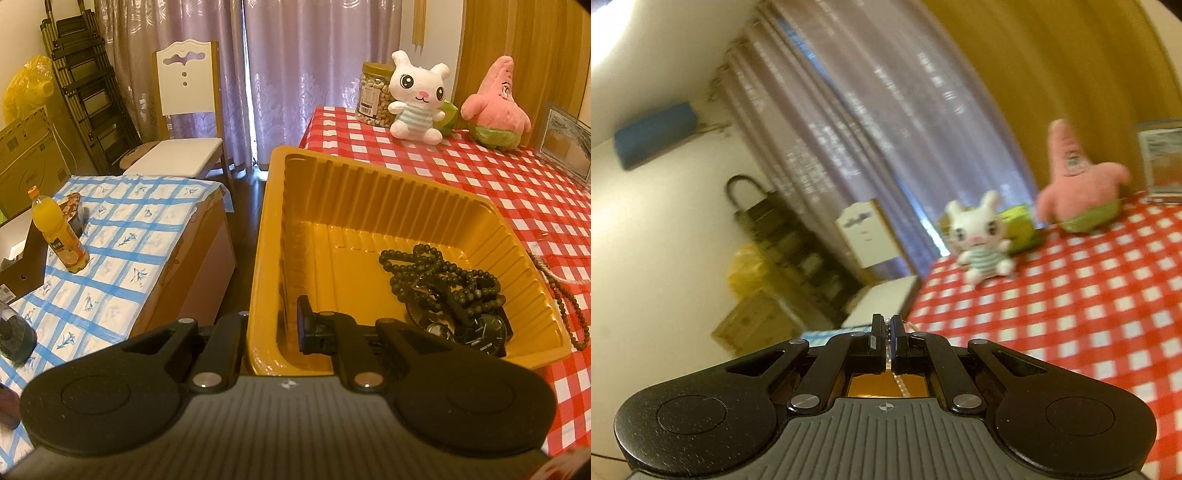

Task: Organize jewelry
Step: 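Lift the pearl strand and drop it into the orange tray, then grasp the brown wooden bead necklace with the right tool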

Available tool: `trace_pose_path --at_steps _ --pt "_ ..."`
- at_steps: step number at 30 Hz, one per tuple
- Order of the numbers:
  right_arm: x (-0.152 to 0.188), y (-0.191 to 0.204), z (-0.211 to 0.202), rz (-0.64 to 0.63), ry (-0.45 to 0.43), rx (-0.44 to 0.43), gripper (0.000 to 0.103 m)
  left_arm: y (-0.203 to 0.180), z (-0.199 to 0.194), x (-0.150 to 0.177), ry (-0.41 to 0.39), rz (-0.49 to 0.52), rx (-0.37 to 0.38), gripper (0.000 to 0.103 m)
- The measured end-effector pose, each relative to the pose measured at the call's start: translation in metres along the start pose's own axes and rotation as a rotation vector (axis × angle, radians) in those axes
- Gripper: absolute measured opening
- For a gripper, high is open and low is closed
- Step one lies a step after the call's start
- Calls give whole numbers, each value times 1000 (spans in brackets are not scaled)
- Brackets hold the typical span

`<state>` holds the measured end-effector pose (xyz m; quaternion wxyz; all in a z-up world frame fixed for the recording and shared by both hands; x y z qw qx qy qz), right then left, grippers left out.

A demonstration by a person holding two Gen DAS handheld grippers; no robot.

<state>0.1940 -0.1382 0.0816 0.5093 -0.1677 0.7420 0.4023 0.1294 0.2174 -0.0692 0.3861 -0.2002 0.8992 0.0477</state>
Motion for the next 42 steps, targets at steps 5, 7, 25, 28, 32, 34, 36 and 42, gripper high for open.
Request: trace_pose_path --at_steps 5,7,25,28,32,34,36,42 --pt "9 13 34 -24 69 -34 2 -1 -2 -1 -3 -1 5 10" --pt "15 15 46 -22 97 -39 2 -1 -3 -1 -5 -1 7 10" --pt "60 26 112 -116 344 -22 8 0 -3 2 -2 -7 8 10" --pt "68 19 109 -116 369 2 17 0 -2 2 0 -9 9 10" --pt "81 4 96 -79 390 44 28 0 -2 2 0 -8 9 10" --pt "87 -5 88 -59 401 71 31 1 -2 2 0 -9 9 10" --pt "93 -17 79 -35 412 103 32 0 -2 2 1 -8 8 10" --pt "110 -55 49 32 438 231 34 0 1 1 7 -9 4 10"
Point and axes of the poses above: each gripper's, at about its wrist camera, not at the fingertips, and z roughly the way its jaws point, y to its left, x to its underside, the point moved 1 cm from there along z, roughly the way its jaws point, and after that the axes turned 8 degrees about -z, right-handed, at the moved point
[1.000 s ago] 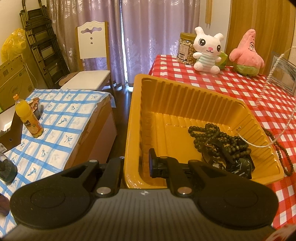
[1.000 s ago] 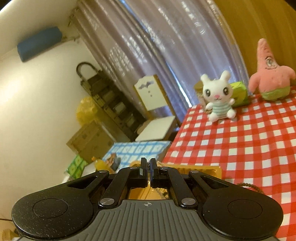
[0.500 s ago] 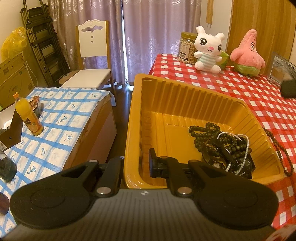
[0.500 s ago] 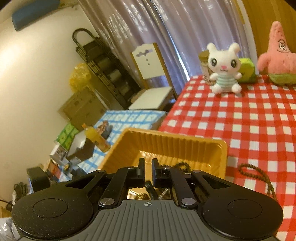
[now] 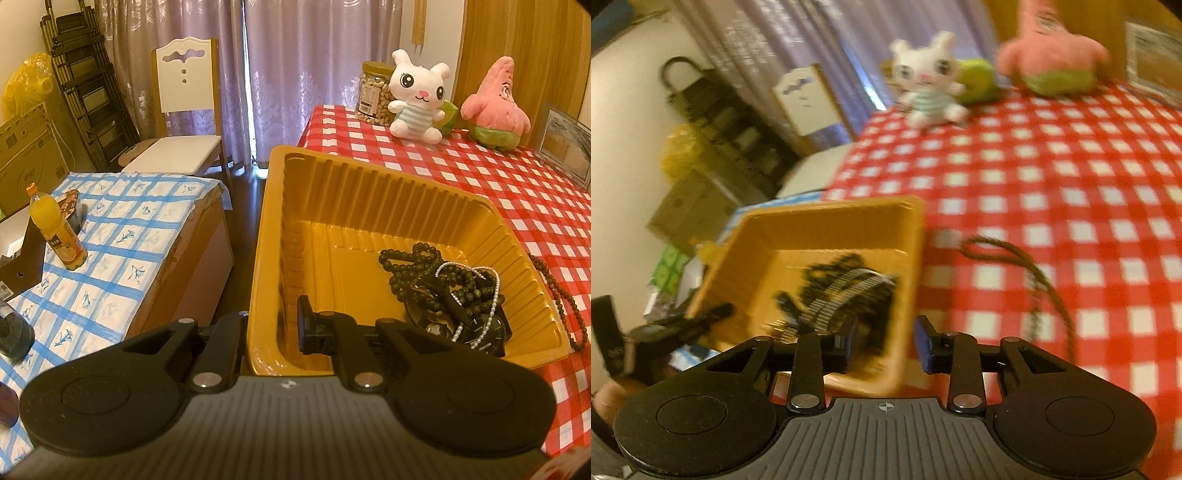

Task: Organize jewelry
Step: 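Grasp the brown wooden bead necklace with the right tool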

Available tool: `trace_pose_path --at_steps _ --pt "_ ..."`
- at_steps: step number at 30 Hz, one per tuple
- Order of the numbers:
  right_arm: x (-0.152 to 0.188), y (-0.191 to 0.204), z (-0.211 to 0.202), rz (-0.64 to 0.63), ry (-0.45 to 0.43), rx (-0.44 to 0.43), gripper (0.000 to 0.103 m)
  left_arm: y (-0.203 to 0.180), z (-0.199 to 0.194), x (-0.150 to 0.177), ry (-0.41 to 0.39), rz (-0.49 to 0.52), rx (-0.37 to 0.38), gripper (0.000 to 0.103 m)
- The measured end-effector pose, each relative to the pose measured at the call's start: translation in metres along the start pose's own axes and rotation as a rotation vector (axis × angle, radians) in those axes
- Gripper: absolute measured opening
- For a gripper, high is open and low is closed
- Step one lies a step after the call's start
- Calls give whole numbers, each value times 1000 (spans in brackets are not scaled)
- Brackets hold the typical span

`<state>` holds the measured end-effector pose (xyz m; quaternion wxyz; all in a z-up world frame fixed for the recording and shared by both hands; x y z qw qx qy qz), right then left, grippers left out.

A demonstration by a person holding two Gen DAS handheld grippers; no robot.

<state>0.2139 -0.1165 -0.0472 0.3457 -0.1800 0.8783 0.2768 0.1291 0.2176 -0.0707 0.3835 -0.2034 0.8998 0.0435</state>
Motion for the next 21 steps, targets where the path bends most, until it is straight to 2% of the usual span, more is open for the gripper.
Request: trace_pose_path --at_steps 5,11,21 --pt "11 -32 -9 42 6 82 35 1 2 0 3 4 -4 10" --pt "16 -55 -9 -4 18 158 35 1 4 0 8 7 -16 10" --pt "22 -80 6 -80 45 177 36 -1 4 0 11 -2 -42 10"
Point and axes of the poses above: each gripper's, at about its wrist camera, not at the fingertips, and z roughly the way its jaws point, y to its left, x to its underside, the point moved 1 cm from there along z, roughly the way its jaws point, and after that the axes turned 8 degrees about -z, right-handed, at the moved point
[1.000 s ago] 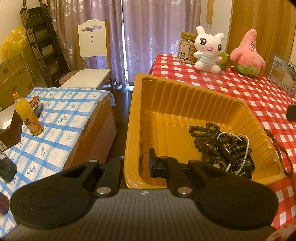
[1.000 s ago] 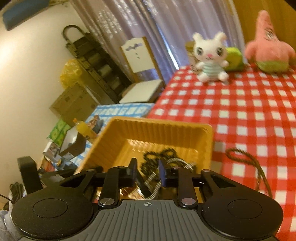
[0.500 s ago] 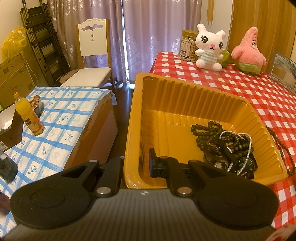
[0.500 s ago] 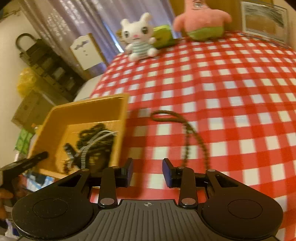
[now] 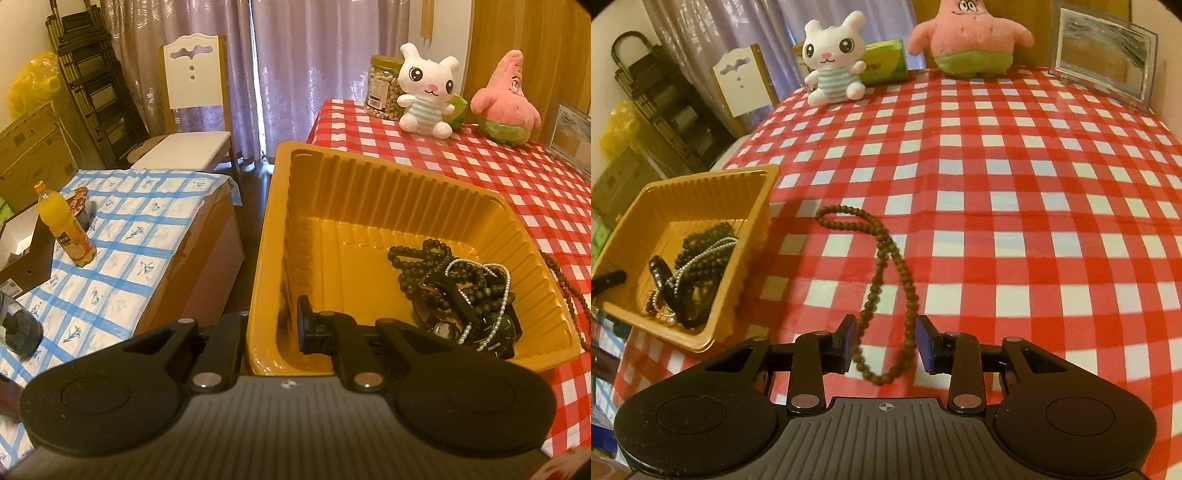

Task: Organize jewelry
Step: 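Grasp the brown wooden bead necklace with the right tool, then lift the wooden bead necklace high with the right tool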

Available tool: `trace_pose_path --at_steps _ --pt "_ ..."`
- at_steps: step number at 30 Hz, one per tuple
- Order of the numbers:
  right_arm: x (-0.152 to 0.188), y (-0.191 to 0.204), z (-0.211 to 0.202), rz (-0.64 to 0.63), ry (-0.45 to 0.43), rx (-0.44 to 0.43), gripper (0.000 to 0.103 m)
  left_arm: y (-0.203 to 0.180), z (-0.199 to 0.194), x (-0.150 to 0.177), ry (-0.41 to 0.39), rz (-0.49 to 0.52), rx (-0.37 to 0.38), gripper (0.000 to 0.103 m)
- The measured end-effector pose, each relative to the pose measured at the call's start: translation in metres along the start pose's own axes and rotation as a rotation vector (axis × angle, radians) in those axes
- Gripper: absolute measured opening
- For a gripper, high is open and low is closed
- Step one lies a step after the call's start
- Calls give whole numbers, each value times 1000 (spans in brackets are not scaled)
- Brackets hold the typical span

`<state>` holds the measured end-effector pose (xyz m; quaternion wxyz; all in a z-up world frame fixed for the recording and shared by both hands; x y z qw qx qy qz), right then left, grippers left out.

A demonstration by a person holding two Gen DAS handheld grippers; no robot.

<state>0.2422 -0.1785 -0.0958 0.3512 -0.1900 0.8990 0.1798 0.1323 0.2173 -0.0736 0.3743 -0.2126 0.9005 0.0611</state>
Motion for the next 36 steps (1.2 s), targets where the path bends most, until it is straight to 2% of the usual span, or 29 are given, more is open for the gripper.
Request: trace_pose_path --at_steps 13,20,27,29,31,34,36 --pt "-33 -11 49 -165 -9 -56 36 -6 1 1 2 -31 -67 12" --pt "-49 -12 75 -208 -11 -86 36 -8 2 0 8 -45 -104 14" --pt "-55 -3 94 -267 -13 -42 35 -10 2 0 10 -45 -120 15" --pt "-52 2 96 -307 -23 -7 30 -11 2 0 11 -45 -122 15" --pt "-49 6 96 -342 -32 9 14 -11 2 -1 11 -45 -122 15" --pt "-47 13 97 -378 -28 33 7 -11 2 -1 11 -44 -121 15" --pt "-47 12 97 -356 -26 34 7 -11 2 -1 9 -44 -120 15"
Point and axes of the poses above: each gripper's, at about its wrist camera, not at the fingertips, and z roughly the way its jaws point, y to its left, x to its underside, the point moved 1 cm from there along z, roughly the way its jaws point, and after that the axes turned 8 degrees about -z, right-handed, at the moved point
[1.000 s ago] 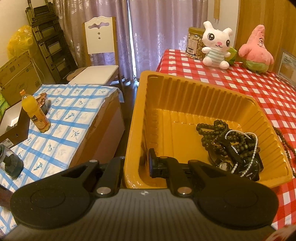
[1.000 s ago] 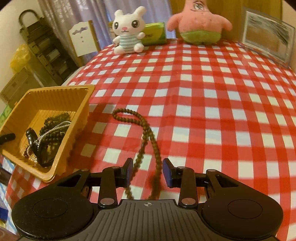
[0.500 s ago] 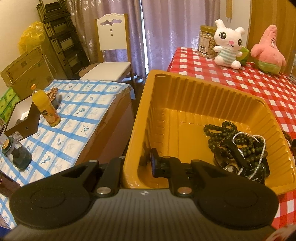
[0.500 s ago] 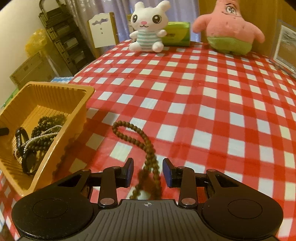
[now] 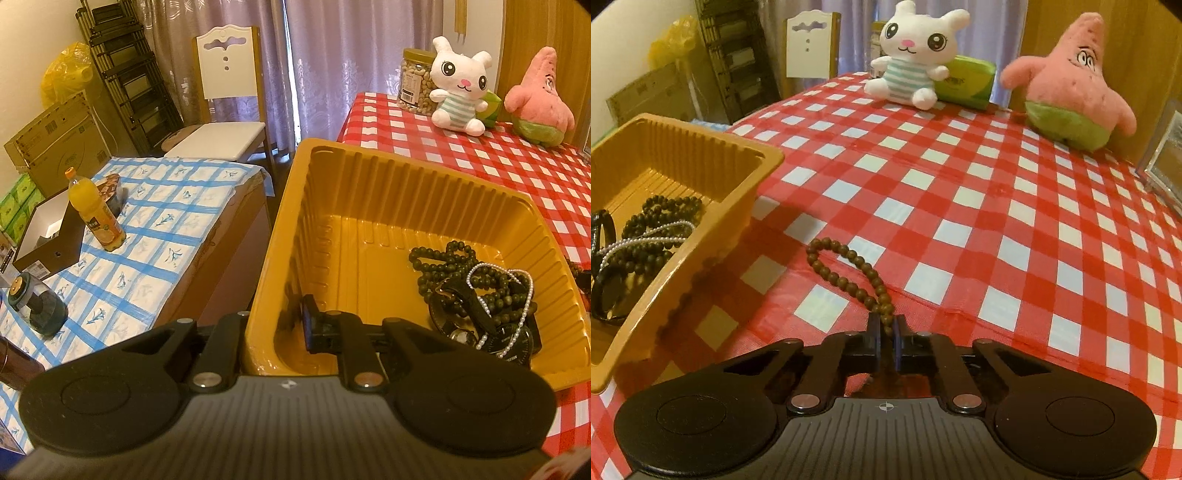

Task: Organize jewelry
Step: 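Lift the wooden bead necklace high with the right tool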

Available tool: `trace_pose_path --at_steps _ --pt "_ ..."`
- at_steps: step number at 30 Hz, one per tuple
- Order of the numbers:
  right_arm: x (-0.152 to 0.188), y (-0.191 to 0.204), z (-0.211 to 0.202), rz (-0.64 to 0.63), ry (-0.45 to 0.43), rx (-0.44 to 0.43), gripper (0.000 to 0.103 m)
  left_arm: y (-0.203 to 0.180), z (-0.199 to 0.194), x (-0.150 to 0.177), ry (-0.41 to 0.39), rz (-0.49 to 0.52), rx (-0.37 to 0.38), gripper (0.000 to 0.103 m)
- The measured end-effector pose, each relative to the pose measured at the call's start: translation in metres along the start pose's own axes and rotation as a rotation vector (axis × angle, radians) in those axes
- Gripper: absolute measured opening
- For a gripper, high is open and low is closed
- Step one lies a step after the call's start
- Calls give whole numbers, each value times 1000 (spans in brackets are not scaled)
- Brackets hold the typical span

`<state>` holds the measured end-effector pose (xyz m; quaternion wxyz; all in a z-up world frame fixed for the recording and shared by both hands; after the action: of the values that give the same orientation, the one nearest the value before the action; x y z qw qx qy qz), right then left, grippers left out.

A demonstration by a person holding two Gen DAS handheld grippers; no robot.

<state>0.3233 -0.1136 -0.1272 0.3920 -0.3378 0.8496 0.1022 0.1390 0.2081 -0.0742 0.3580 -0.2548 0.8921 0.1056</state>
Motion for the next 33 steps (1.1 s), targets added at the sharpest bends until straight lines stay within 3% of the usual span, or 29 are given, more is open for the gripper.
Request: trace_pose_path --at_steps 7,17,33 --pt "5 -12 -23 192 -33 -79 6 1 1 1 -4 6 8 15" --pt "-4 -23 -99 364 -188 -120 6 2 -1 1 -11 21 19 14" --pt "-45 -10 -215 360 -437 -99 6 2 3 -3 -11 34 26 14"
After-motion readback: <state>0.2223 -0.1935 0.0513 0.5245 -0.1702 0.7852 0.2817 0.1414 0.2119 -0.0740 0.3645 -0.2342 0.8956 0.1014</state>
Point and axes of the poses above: each gripper's, at about its wrist camera, not at the fingertips, and z roughly the way its jaws point, y to its left, x to its underside, the point moved 1 cm from there along z, roughly the way its jaws point, and after that the axes turned 8 degrees about -z, right-handed, at the moved point
